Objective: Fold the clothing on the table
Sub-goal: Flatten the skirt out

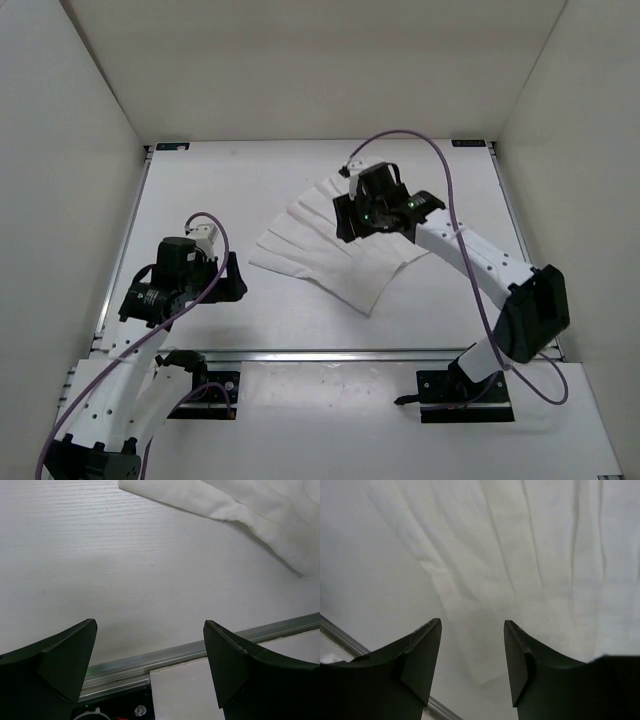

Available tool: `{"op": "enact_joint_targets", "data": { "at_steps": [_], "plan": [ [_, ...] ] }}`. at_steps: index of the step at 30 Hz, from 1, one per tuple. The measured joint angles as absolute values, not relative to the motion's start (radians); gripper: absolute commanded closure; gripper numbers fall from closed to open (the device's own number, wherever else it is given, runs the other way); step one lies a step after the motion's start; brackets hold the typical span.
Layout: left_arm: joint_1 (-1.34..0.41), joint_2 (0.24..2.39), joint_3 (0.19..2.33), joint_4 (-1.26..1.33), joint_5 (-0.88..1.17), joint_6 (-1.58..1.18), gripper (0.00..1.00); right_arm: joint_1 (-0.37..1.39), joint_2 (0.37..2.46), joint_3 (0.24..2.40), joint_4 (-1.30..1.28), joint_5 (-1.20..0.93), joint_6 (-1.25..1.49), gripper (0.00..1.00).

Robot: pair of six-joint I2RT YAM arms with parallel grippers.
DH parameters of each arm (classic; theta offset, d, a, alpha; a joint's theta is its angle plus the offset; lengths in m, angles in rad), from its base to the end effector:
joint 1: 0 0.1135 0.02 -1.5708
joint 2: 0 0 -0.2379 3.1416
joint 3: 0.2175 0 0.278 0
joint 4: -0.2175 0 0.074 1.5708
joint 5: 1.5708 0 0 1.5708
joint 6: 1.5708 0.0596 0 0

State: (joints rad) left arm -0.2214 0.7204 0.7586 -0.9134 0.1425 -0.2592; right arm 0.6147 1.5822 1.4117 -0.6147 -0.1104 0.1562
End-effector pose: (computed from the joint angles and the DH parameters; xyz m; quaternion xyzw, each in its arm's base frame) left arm 0.1888 -0.0512 0.2387 0.0065 0.9380 -0.1459 0.3143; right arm 0.3186 0.2330 0.2703 -0.2302 0.8935 0.1909 0.3350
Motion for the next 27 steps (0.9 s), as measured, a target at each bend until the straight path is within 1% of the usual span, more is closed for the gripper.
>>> {"op": "enact_joint_targets", "data": {
  "at_steps": [1, 3, 5, 6, 7, 8, 9, 10, 12, 17, 21, 23, 24, 26, 27],
  "plan": [
    [-0.221, 0.721, 0.759, -0.913, 0.143, -0.259, 0.01, 0.628, 1.541, 1.354, -0.597, -0.107, 0.152, 0.5],
    [-0.217, 0.71, 0.759, -0.913, 0.145, -0.258, 0.02, 0.672, 1.471, 1.208, -0.569, -0.106, 0.149, 0.54],
    [-0.216, 0.688, 0.758, -0.913, 0.145, -0.258, 0.03, 0.707, 1.45, 1.1, -0.541, -0.103, 0.151, 0.54],
    [-0.217, 0.676, 0.758, -0.912, 0.146, -0.258, 0.1, 0.727, 1.444, 1.048, -0.536, -0.096, 0.151, 0.52],
    [-0.22, 0.667, 0.758, -0.912, 0.146, -0.26, 0.19, 0.745, 1.441, 1.002, -0.536, -0.088, 0.15, 0.52],
    [-0.225, 0.661, 0.758, -0.912, 0.146, -0.262, 0.26, 0.764, 1.435, 0.959, -0.534, -0.081, 0.149, 0.51],
    [-0.229, 0.66, 0.758, -0.912, 0.148, -0.258, 0.43, 0.78, 1.424, 0.916, -0.535, -0.075, 0.148, 0.51],
    [-0.233, 0.664, 0.758, -0.912, 0.15, -0.255, 0.44, 0.788, 1.416, 0.899, -0.538, -0.074, 0.147, 0.51],
    [-0.235, 0.686, 0.758, -0.913, 0.157, -0.249, 0.38, 0.808, 1.4, 0.87, -0.538, -0.067, 0.144, 0.49],
    [-0.224, 0.72, 0.757, -0.913, 0.165, -0.244, 0.28, 0.831, 1.414, 0.867, -0.525, -0.042, 0.128, 0.47],
    [-0.221, 0.711, 0.756, -0.912, 0.165, -0.245, 0.23, 0.845, 1.497, 0.867, -0.512, -0.031, 0.122, 0.48],
    [-0.221, 0.709, 0.756, -0.913, 0.165, -0.244, 0.21, 0.852, 1.541, 0.867, -0.51, -0.026, 0.118, 0.51],
    [-0.22, 0.708, 0.756, -0.913, 0.165, -0.244, 0.2, 0.855, 1.555, 0.867, -0.509, -0.025, 0.115, 0.53],
    [-0.22, 0.707, 0.754, -0.912, 0.165, -0.245, 0.19, 0.859, 1.565, 0.87, -0.505, -0.015, 0.108, 0.8],
    [-0.219, 0.706, 0.754, -0.913, 0.165, -0.245, 0.18, 0.859, 1.567, 0.87, -0.501, -0.014, 0.103, 0.85]
  ]
}}
